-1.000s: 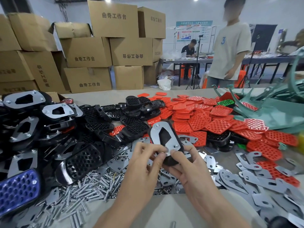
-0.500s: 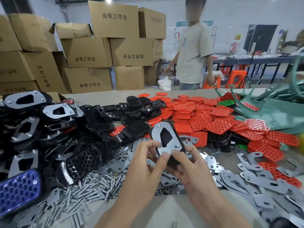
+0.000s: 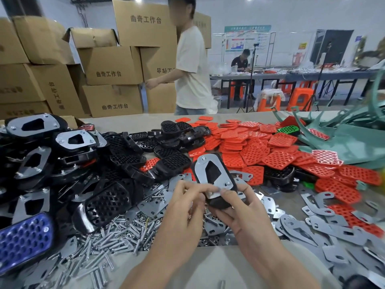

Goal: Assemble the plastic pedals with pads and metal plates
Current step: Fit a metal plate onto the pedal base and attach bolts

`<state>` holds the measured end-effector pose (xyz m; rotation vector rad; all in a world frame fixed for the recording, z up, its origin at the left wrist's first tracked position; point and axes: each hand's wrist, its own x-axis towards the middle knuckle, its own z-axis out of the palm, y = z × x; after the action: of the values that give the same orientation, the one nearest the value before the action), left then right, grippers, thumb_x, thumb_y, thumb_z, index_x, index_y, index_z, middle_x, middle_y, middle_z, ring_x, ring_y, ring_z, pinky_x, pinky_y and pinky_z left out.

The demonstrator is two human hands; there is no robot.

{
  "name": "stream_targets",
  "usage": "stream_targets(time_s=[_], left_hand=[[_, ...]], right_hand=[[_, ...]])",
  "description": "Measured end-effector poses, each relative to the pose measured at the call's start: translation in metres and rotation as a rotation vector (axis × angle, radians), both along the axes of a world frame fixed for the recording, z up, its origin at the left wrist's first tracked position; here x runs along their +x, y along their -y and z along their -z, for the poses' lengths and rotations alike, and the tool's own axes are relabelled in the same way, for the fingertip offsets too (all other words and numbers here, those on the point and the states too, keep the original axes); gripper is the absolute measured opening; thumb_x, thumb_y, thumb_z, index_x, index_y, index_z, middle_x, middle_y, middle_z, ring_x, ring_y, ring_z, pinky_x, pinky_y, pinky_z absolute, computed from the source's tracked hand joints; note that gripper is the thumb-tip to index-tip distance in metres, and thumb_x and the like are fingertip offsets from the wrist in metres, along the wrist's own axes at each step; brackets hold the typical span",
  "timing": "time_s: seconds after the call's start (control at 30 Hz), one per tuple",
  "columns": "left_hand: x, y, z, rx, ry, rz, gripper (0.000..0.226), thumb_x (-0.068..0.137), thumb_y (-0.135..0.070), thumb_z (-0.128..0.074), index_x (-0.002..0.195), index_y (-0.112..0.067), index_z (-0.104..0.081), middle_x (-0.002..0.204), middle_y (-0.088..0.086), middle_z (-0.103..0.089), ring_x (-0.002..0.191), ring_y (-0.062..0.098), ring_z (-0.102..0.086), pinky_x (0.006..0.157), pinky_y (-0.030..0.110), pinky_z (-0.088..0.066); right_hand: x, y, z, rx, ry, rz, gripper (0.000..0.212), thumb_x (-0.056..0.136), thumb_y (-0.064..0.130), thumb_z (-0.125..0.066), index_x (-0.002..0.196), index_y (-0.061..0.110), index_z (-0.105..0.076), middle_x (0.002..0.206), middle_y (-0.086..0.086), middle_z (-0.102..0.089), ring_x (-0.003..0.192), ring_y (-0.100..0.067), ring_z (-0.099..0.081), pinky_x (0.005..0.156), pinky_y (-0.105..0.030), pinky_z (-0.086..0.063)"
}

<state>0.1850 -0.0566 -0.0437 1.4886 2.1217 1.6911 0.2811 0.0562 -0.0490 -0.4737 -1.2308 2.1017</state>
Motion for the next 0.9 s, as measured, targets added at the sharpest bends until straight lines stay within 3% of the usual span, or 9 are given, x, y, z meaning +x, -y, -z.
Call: stream_targets(time_s=[0.1, 0.23, 0.37, 0.47, 0.57, 0.67, 0.77, 0.83, 0.9], left_hand=[[0.0018, -0.0018, -0.001, 0.019, 0.064, -0.029, 0.013, 0.099, -0.043, -0.054, 0.11, -0.05, -0.053, 0.103, -0.016, -0.055, 0.099, 0.007, -0.061, 0.072, 0.015, -0.048], [-0.0002, -0.0011, -0.002, 0.009, 0.008, -0.044, 0.012, 0.099, -0.035, -0.056, 0.101, -0.045, -0.062, 0.103, -0.017, -0.053, 0.095, 0.007, -0.06, 0.072, 0.013, -0.045], [0.0024, 0.0003, -0.002, 0.001, 0.012, -0.011, 0.022, 0.103, -0.034, -0.051, 0.116, -0.05, -0.056, 0.105, -0.018, -0.052, 0.097, 0.006, -0.06, 0.072, 0.013, -0.047], [0.0022, -0.0026, -0.0029, 0.016, 0.008, -0.082, 0.01, 0.095, -0.048, -0.054, 0.102, -0.042, -0.056, 0.102, -0.017, -0.054, 0.099, 0.004, -0.059, 0.072, 0.01, -0.044], [0.0003, -0.0014, -0.0024, 0.009, -0.016, -0.051, 0.015, 0.1, -0.03, -0.055, 0.102, -0.042, -0.064, 0.102, -0.019, -0.051, 0.095, 0.006, -0.06, 0.071, 0.01, -0.044], [0.0023, -0.0005, -0.0017, 0.013, 0.015, -0.03, 0.021, 0.102, -0.035, -0.051, 0.115, -0.05, -0.057, 0.105, -0.019, -0.052, 0.095, 0.007, -0.061, 0.07, 0.014, -0.047], [0.0014, -0.0027, -0.0003, 0.028, 0.036, -0.087, 0.012, 0.093, -0.05, -0.055, 0.104, -0.045, -0.055, 0.1, -0.017, -0.055, 0.094, 0.005, -0.061, 0.069, 0.013, -0.046], [-0.0006, -0.0033, 0.0016, 0.006, -0.05, -0.107, 0.005, 0.098, -0.039, -0.056, 0.099, -0.041, -0.06, 0.101, -0.018, -0.053, 0.096, 0.003, -0.06, 0.07, 0.009, -0.044], [-0.0009, -0.0024, 0.0033, -0.01, -0.133, -0.073, 0.022, 0.103, -0.023, -0.051, 0.104, -0.041, -0.063, 0.105, -0.018, -0.049, 0.093, 0.007, -0.061, 0.07, 0.01, -0.044]], right_hand=[[0.0, 0.0002, 0.0003, -0.009, -0.016, -0.043, 0.036, 0.076, 0.025, -0.08, 0.106, 0.016, -0.062, 0.104, -0.02, -0.077, 0.103, -0.036, -0.075, 0.092, -0.04, -0.06], [-0.0001, 0.0027, -0.0025, 0.012, 0.0, -0.007, 0.021, 0.066, 0.028, -0.083, 0.082, 0.031, -0.069, 0.096, -0.02, -0.077, 0.098, -0.033, -0.076, 0.087, -0.036, -0.062], [-0.0003, 0.0001, -0.0009, -0.026, -0.016, -0.018, 0.029, 0.082, 0.017, -0.077, 0.105, 0.014, -0.059, 0.098, -0.021, -0.078, 0.1, -0.034, -0.076, 0.085, -0.035, -0.062], [-0.0001, 0.0031, -0.0031, 0.0, -0.005, -0.026, 0.018, 0.077, 0.019, -0.079, 0.09, 0.024, -0.067, 0.099, -0.02, -0.078, 0.099, -0.034, -0.076, 0.083, -0.033, -0.062], [0.0007, 0.0041, -0.0047, 0.024, 0.02, 0.006, 0.017, 0.067, 0.028, -0.082, 0.078, 0.032, -0.07, 0.091, -0.018, -0.077, 0.096, -0.032, -0.077, 0.084, -0.032, -0.062], [0.0011, 0.0026, -0.0028, -0.015, -0.013, 0.002, 0.018, 0.081, 0.015, -0.078, 0.093, 0.021, -0.066, 0.096, -0.021, -0.077, 0.098, -0.035, -0.076, 0.083, -0.032, -0.062], [0.0019, 0.0041, -0.0034, -0.001, 0.017, -0.012, 0.017, 0.091, 0.008, -0.072, 0.101, 0.015, -0.06, 0.102, -0.024, -0.076, 0.1, -0.036, -0.076, 0.086, -0.034, -0.062], [0.0019, 0.0048, -0.0048, 0.018, 0.049, 0.007, 0.021, 0.087, 0.011, -0.075, 0.101, 0.017, -0.06, 0.101, -0.024, -0.076, 0.099, -0.034, -0.076, 0.089, -0.036, -0.062], [0.0012, 0.0046, -0.0058, 0.017, 0.069, 0.048, 0.022, 0.085, 0.011, -0.076, 0.099, 0.017, -0.061, 0.098, -0.025, -0.075, 0.096, -0.032, -0.077, 0.089, -0.037, -0.061]])
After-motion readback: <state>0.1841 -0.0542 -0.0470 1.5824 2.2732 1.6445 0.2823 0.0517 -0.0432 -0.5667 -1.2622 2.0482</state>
